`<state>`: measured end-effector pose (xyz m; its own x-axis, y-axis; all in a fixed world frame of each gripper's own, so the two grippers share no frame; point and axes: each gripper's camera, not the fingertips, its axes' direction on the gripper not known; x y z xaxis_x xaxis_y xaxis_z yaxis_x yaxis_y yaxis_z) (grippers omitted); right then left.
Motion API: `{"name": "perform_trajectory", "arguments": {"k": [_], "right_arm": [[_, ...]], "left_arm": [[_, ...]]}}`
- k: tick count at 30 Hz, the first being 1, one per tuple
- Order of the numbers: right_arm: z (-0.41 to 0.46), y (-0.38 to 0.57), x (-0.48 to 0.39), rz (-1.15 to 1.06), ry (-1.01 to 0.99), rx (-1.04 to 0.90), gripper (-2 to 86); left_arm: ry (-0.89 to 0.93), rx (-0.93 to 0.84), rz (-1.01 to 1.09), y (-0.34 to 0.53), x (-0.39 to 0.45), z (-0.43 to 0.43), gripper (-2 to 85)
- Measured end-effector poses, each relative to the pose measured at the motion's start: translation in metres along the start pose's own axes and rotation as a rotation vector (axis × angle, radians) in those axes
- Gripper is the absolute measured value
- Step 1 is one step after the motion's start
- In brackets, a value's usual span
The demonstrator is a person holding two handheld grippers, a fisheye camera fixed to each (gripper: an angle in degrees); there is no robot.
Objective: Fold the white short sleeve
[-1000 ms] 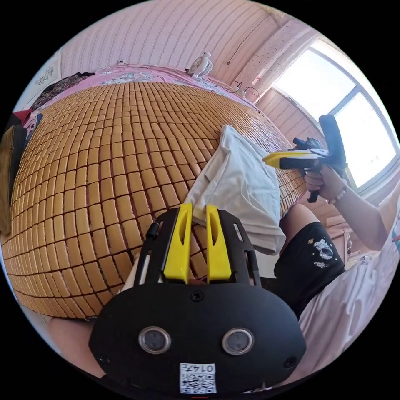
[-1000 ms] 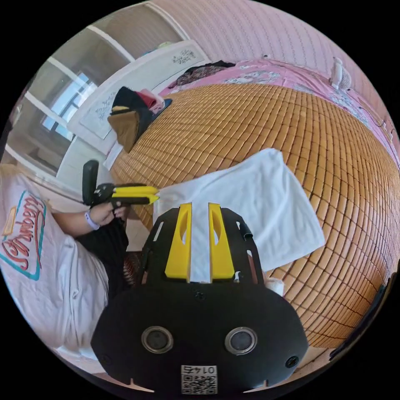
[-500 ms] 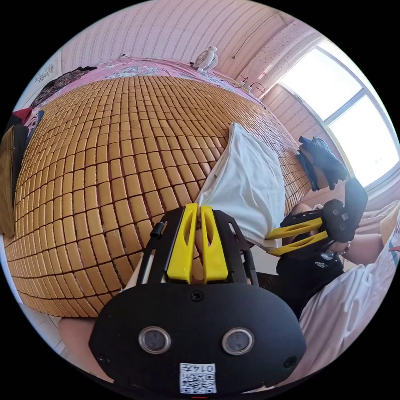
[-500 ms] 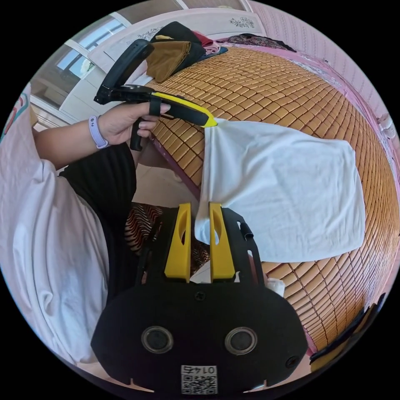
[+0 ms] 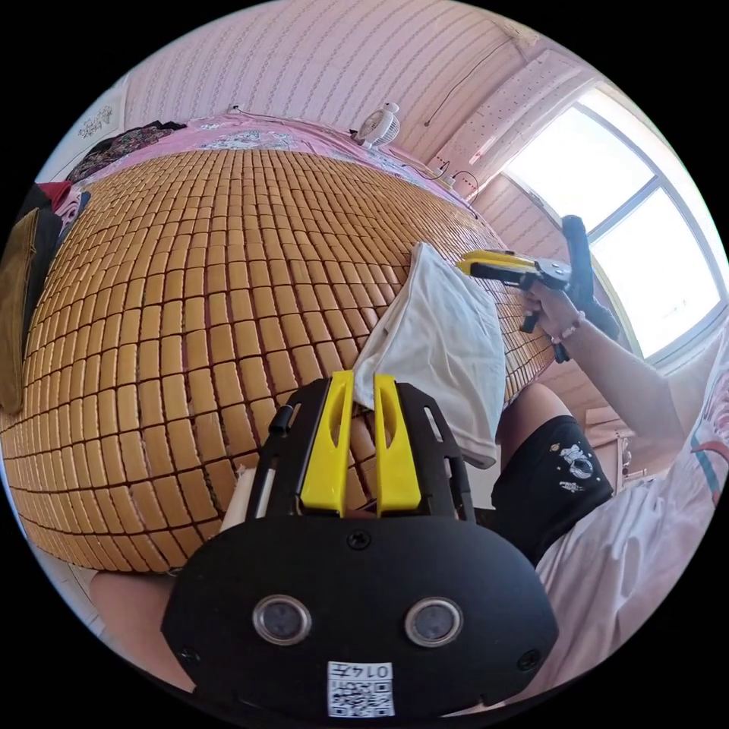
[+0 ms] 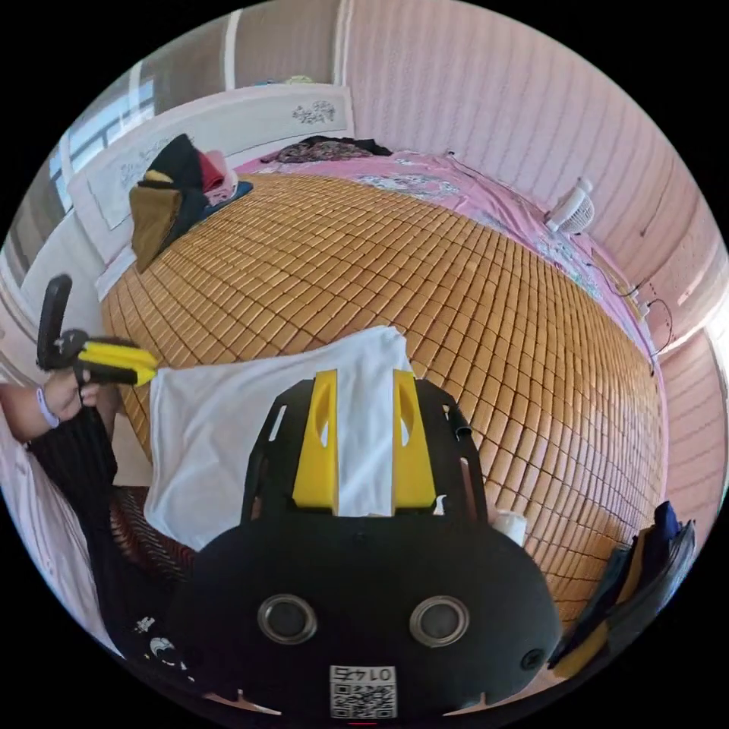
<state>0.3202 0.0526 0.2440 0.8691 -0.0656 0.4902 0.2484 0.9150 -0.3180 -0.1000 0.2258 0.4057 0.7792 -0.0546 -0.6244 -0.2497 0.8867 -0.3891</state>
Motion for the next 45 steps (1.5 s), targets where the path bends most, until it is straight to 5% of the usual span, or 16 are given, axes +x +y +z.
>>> {"name": "perform_trajectory", "arguments": {"k": [13,23,41,45], "right_arm": [[0.019,0.015,0.0,0.01,0.018,-0.061,3.5],[-0.11,0.1,0.0,0.192,-0.036,0.222,2.0],[-0.092,0.115,-0.007,0.174,-0.023,0.074,1.6],[-0.097,0.123,-0.011,0.167,-0.026,0.067,1.6]], "left_arm": [[-0.089,-0.069,0.114,0.005,0.045,0.018,0.1],[-0.133,0.011,0.263,0.016,0.102,-0.02,-0.9],[-0.316,-0.028,0.274,0.008,0.139,0.05,10.0],[-0.251,-0.056,0.368,0.015,0.157,0.053,4.5]]}}
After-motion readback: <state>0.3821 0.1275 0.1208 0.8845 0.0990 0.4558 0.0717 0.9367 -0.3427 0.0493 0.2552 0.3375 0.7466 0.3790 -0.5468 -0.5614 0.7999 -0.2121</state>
